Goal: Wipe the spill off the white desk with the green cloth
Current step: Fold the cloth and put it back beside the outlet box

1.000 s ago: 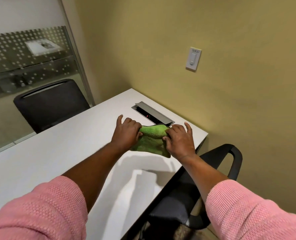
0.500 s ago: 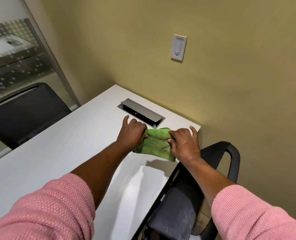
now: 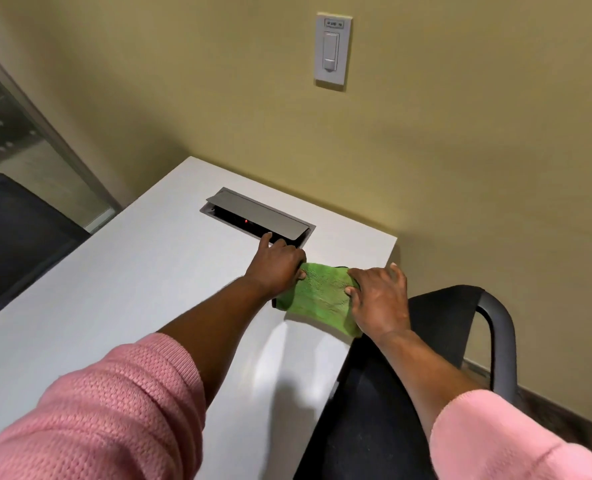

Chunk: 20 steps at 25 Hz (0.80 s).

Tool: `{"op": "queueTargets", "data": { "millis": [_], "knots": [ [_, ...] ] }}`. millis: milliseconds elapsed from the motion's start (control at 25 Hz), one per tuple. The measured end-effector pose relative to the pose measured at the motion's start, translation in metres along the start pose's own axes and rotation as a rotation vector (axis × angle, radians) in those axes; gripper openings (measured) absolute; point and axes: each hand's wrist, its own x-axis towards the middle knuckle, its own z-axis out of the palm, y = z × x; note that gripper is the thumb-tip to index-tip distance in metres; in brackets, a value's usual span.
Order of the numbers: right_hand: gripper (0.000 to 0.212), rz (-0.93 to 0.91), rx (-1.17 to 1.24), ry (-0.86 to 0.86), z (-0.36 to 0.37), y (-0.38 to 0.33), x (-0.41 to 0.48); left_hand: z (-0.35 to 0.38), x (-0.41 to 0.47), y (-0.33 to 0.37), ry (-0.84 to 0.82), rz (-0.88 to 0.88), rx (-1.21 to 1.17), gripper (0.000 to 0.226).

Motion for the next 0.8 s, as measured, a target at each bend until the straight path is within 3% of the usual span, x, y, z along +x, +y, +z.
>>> {"op": "queueTargets", "data": {
  "millis": [320, 480, 680, 800],
  "knots": [
    [0.027, 0.093, -0.007, -0.073, 0.091, 0.066, 0.056, 0.082, 0.109, 0.004, -0.128, -0.022, -0.031, 0.023],
    [0.027, 0.140, -0.056, -0.213, 0.120, 0.087, 0.088, 0.109, 0.151, 0.011, -0.177, -0.092, 0.005, 0.027],
    [0.047, 0.189, -0.116, -0.359, 0.146, 0.099, 0.096, 0.144, 0.152, 0.023, -0.064, -0.147, -0.065, 0.035],
    [0.060, 0.179, -0.099, -0.408, 0.157, 0.093, 0.091, 0.164, 0.132, 0.040, -0.073, -0.160, -0.153, 0.054]
  ]
}}
